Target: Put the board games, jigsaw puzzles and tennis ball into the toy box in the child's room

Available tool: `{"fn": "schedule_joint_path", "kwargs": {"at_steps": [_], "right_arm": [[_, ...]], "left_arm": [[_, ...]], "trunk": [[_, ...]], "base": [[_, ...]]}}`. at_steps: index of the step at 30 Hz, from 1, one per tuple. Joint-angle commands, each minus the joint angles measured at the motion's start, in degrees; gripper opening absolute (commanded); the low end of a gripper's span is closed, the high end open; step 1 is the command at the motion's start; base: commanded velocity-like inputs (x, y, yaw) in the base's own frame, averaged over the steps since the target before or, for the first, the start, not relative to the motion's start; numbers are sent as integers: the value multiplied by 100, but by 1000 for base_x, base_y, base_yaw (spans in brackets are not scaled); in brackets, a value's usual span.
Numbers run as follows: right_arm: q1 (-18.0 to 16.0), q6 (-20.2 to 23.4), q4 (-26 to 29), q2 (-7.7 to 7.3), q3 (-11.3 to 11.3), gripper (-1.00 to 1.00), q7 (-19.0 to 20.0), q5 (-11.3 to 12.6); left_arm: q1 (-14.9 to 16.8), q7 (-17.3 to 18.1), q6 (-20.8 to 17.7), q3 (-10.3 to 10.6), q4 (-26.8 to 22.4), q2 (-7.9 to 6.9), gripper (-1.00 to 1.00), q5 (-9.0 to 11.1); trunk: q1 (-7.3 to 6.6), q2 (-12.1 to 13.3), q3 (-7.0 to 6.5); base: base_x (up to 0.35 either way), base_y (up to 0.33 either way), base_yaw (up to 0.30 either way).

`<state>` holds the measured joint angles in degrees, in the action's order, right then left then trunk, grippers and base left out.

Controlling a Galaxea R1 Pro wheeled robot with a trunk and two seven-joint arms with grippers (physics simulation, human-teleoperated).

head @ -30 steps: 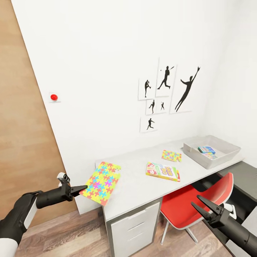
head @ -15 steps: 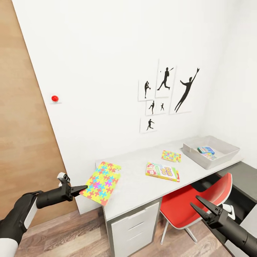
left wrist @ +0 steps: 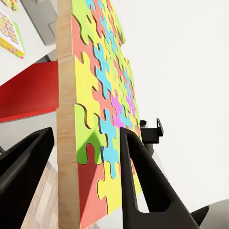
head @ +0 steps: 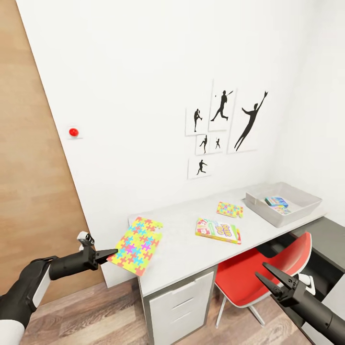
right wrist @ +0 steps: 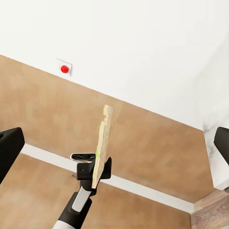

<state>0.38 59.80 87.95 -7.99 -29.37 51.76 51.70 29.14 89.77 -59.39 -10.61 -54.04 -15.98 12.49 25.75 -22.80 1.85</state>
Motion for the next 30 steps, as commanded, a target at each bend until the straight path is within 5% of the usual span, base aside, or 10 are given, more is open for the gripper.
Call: {"fn": "schedule_joint_path", "kwargs": {"at_steps": [1, 11, 30], "right_arm": [[-3, 20, 3, -1, -4, 100, 16, -12], [-3, 20, 4, -1, -7, 100, 39, -9], [-3, 20, -4, -9, -15, 100, 50, 5]], "left_arm": [[4, 23, -61, 1, -1, -1, -100, -1], [4, 23, -61, 6, -1, 1, -100, -1], [4, 23, -61, -4, 6, -3, -100, -1]], "trunk": [[4, -12, 12], [4, -12, 7], [4, -12, -104]], "base": [[0, 0, 0], [0, 0, -14], [0, 0, -206]]}}
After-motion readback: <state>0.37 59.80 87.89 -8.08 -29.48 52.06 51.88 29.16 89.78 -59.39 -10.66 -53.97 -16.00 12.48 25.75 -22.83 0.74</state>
